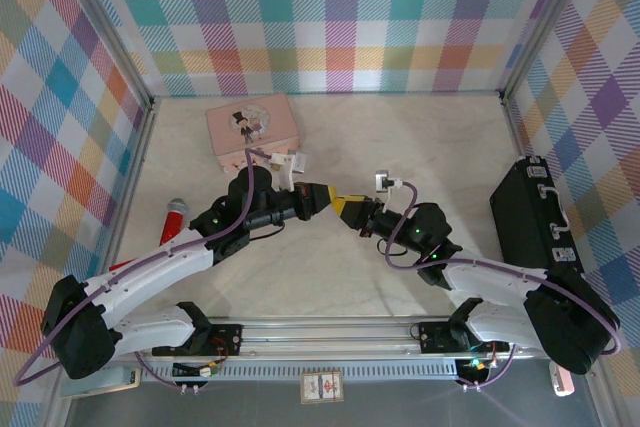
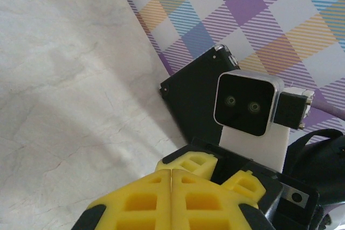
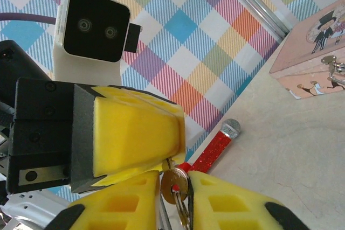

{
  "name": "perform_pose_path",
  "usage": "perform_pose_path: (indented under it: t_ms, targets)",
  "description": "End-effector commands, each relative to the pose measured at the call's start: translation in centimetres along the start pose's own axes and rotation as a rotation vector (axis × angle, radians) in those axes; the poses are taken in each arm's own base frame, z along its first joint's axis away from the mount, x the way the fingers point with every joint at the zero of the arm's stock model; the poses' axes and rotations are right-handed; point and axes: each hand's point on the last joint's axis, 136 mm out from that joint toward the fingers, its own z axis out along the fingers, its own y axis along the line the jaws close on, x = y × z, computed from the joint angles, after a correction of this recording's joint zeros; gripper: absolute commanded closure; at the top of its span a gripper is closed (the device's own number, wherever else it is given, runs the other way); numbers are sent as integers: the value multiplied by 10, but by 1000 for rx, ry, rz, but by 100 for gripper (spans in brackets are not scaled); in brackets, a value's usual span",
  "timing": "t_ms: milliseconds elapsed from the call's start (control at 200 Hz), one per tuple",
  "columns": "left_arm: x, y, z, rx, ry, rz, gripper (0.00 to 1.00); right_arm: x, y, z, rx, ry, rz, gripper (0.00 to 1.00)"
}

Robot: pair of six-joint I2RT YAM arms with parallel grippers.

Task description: Unlock the padlock with the key

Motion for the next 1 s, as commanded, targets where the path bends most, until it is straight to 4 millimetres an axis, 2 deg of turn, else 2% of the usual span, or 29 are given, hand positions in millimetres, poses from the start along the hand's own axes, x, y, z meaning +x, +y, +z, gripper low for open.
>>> perform_pose_path:
  t_ms: [0,350,655,705,845,995]
  targets:
    - [-4,-4,-2,19,-20,-2,100,-13,17,1,-52,-36,-22,79]
    - [-1,1,-5,4,-28,-4,100,-14,15,3,-41,-37,16,88]
    - [-5,7,-4,-22,-52,-2,100,-12,3,2,30,-22,70,98]
    - [-6,9,-5,-30,-61,-2,94,-12,2,2,47,-17,71,100]
    - [-9,19,-12,-82,-101,10,68,-9,-9,2,137,21,79,100]
    - [-26,51,-46,-249,-203,27,52,4,-27,-7,266,102,59,100]
